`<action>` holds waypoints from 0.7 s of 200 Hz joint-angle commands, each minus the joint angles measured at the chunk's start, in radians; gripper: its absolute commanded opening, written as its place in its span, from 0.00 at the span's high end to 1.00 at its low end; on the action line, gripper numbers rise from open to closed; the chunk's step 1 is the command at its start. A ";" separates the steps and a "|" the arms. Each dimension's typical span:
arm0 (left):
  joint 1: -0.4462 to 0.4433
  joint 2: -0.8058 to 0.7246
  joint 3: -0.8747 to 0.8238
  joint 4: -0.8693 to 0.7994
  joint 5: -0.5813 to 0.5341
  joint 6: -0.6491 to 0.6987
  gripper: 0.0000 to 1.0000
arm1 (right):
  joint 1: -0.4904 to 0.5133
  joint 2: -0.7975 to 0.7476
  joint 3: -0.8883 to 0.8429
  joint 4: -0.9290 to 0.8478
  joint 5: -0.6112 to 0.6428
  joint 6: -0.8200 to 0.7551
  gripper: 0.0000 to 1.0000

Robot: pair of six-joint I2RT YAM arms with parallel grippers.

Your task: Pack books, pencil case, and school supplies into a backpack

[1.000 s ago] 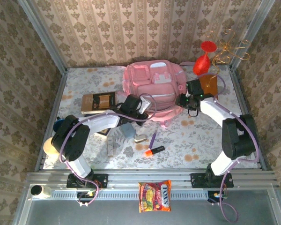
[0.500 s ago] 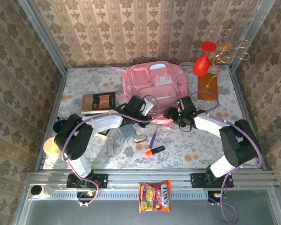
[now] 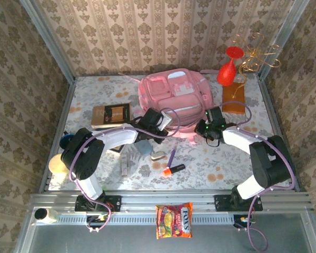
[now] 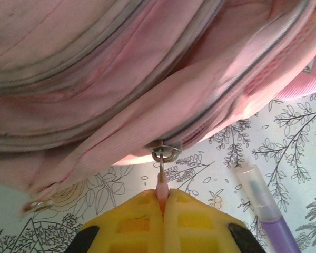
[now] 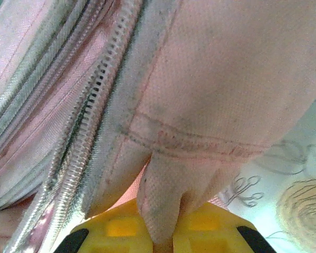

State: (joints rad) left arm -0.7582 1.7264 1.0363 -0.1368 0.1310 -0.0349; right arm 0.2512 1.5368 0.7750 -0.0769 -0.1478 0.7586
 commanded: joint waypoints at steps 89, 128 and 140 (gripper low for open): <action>-0.018 -0.010 0.003 0.058 0.199 -0.051 1.00 | -0.140 0.072 0.194 -0.197 -0.096 -0.208 0.73; -0.069 0.009 0.039 0.086 0.214 -0.087 1.00 | -0.174 -0.016 0.165 -0.288 -0.027 -0.243 0.45; -0.073 0.023 0.051 0.084 0.213 -0.090 1.00 | -0.174 -0.052 0.129 -0.277 -0.062 -0.212 0.38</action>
State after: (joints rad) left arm -0.8120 1.7275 1.0309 -0.0959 0.2829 -0.0956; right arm 0.0822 1.5810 0.9356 -0.3172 -0.2092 0.5415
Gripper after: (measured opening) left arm 0.045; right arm 0.567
